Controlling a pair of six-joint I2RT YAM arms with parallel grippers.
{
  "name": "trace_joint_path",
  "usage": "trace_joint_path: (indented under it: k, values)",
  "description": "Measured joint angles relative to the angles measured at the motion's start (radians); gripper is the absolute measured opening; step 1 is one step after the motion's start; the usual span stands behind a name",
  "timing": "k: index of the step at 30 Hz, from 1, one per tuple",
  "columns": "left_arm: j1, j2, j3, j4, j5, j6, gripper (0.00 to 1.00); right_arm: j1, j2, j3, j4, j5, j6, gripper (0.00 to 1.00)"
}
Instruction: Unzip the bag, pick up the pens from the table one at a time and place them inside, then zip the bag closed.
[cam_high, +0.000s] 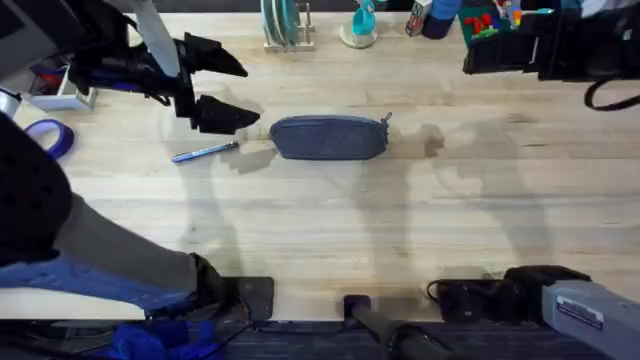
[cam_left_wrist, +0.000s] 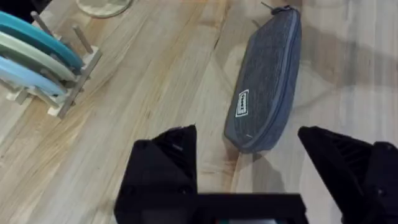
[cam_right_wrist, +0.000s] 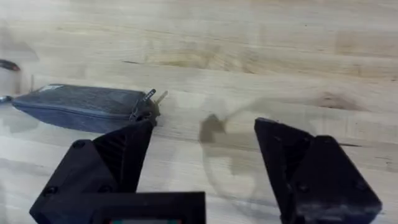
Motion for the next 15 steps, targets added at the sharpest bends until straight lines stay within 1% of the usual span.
trace_joint_path:
  k: [4, 5, 7, 11, 15]
  values:
    - [0.000, 0.046, 0.000, 0.000, 0.021, 0.066, 0.991, 0.000, 0.000, 0.000, 0.000, 0.000, 0.000, 0.995]
    - [0.000, 0.091, 0.000, 0.000, 0.049, 0.115, 0.992, 0.000, 0.000, 0.000, 0.000, 0.000, 0.000, 0.996]
    - [0.000, 0.119, 0.000, 0.000, 0.071, 0.143, 0.992, 0.000, 0.000, 0.000, 0.000, 0.000, 0.000, 0.996]
    - [0.000, 0.174, 0.000, 0.001, 0.106, 0.185, 0.992, 0.000, 0.000, 0.000, 0.000, 0.000, 0.000, 0.995]
    - [-0.005, 0.212, 0.000, 0.000, 0.123, 0.205, 0.991, 0.000, 0.000, 0.000, 0.000, 0.000, 0.000, 0.996]
